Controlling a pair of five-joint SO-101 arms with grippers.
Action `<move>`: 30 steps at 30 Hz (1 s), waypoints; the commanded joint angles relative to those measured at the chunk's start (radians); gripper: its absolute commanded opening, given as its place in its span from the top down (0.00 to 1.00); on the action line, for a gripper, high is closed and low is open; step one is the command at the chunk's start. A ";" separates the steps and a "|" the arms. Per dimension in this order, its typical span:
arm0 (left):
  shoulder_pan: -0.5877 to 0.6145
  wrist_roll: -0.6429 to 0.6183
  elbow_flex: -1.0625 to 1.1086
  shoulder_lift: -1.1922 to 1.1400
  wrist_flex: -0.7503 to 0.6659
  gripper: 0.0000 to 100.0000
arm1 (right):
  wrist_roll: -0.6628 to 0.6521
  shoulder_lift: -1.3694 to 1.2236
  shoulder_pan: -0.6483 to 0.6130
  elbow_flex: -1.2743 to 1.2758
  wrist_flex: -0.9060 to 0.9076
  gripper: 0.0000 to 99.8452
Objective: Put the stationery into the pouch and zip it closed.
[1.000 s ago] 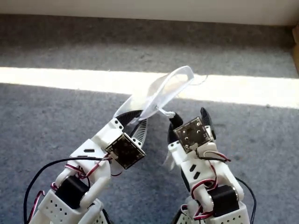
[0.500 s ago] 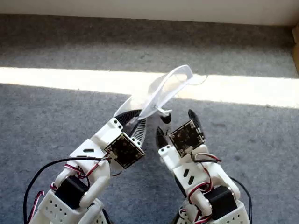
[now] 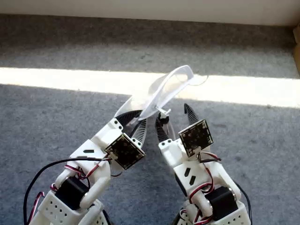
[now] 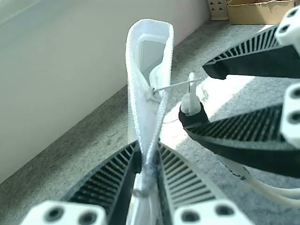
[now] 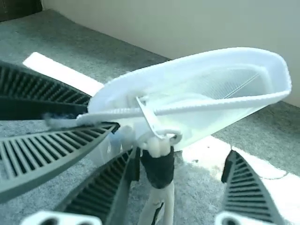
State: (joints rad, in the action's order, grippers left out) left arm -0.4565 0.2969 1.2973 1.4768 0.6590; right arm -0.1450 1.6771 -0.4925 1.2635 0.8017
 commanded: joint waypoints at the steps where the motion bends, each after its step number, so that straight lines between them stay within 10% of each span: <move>1: 0.028 0.002 -0.001 -0.001 0.006 1.00 | 0.009 0.015 -0.008 -0.007 -0.027 0.79; 30: 0.028 0.002 -0.001 -0.001 0.011 0.98 | -0.250 0.162 -0.004 0.088 -0.059 1.00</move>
State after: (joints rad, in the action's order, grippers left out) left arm -0.4565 0.2969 1.2973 1.4768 0.6590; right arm -0.3828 1.8274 -0.4910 1.3541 0.7741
